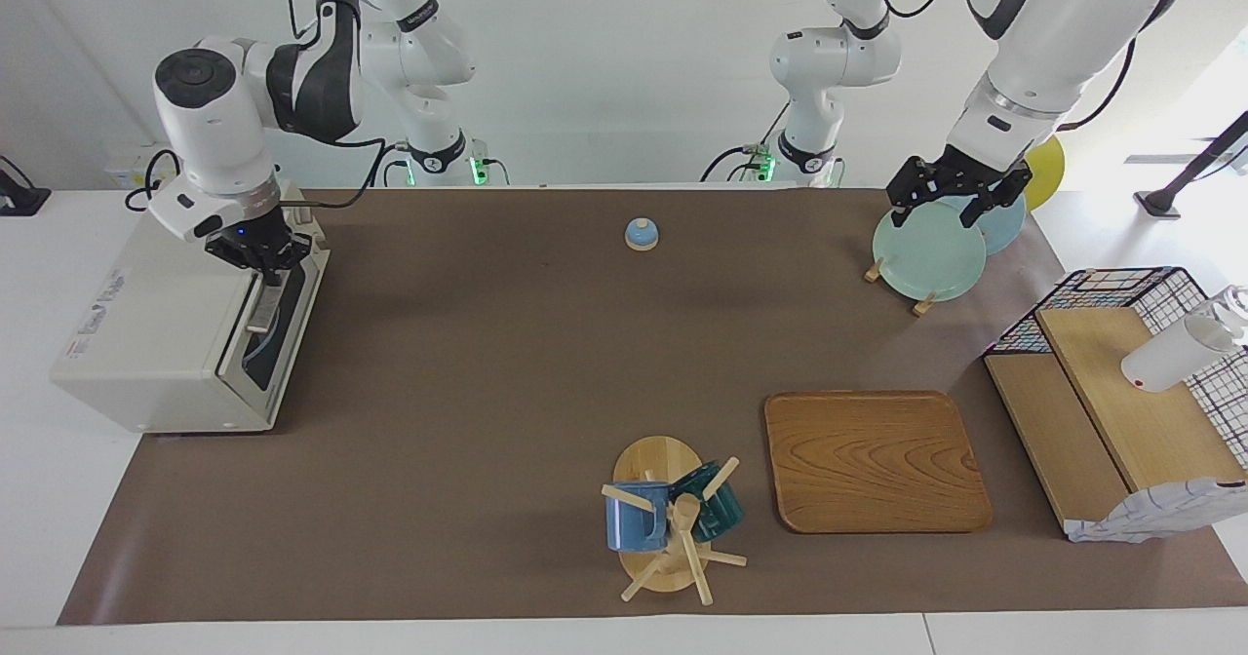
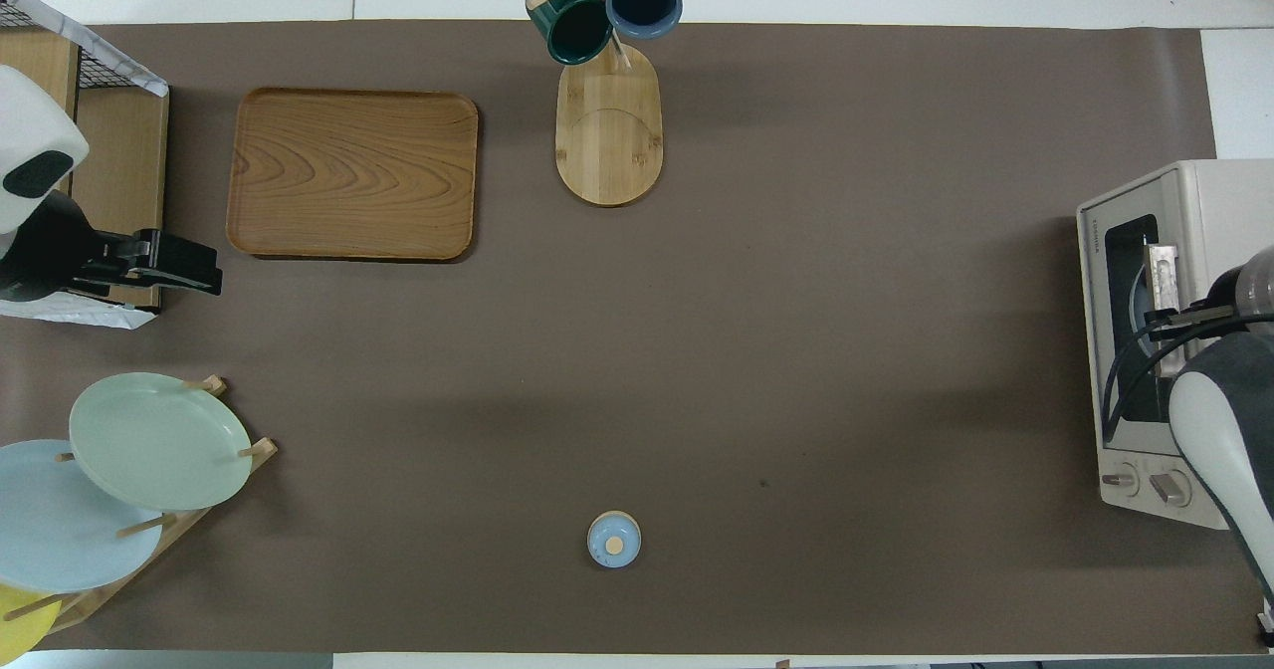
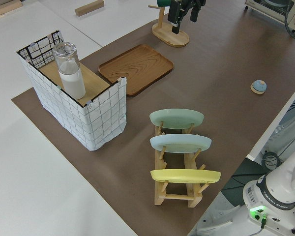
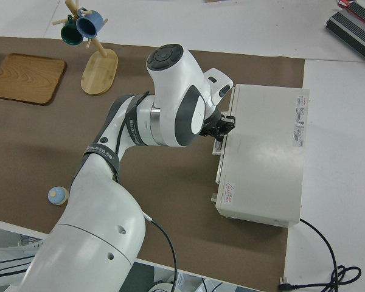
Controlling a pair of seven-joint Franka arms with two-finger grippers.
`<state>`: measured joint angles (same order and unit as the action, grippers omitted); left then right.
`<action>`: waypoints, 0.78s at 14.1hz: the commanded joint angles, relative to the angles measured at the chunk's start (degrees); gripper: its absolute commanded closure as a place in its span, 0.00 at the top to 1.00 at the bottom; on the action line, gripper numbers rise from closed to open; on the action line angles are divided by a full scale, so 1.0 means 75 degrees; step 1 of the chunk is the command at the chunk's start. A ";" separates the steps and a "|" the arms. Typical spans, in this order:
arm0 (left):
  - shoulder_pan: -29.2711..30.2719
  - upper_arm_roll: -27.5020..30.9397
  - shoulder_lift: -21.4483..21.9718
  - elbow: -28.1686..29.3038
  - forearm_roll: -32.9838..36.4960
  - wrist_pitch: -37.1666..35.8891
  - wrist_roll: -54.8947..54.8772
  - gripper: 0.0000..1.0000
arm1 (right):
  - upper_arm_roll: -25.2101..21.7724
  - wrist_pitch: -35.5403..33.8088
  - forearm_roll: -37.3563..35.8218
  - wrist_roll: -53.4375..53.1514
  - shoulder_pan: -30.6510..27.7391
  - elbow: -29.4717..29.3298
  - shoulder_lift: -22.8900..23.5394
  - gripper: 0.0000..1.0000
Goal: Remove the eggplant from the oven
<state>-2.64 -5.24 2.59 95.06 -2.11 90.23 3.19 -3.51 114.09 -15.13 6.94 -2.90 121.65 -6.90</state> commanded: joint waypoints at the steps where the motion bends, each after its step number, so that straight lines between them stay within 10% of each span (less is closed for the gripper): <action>1: 0.0024 0.0019 0.0076 -0.0053 -0.0082 -0.0136 -0.0074 1.00 | 0.0010 0.0561 0.0059 -0.0269 0.0035 0.0315 0.0497 0.00; 11: 0.0024 0.0019 0.0076 -0.0053 -0.0082 -0.0136 -0.0074 1.00 | 0.0069 0.1731 0.0774 -0.0421 0.0198 0.0676 0.1096 0.00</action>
<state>-2.64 -5.24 2.59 95.06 -2.11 90.22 3.19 -1.83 117.85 -7.42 3.54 0.41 123.91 -4.08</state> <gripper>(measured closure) 0.000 0.991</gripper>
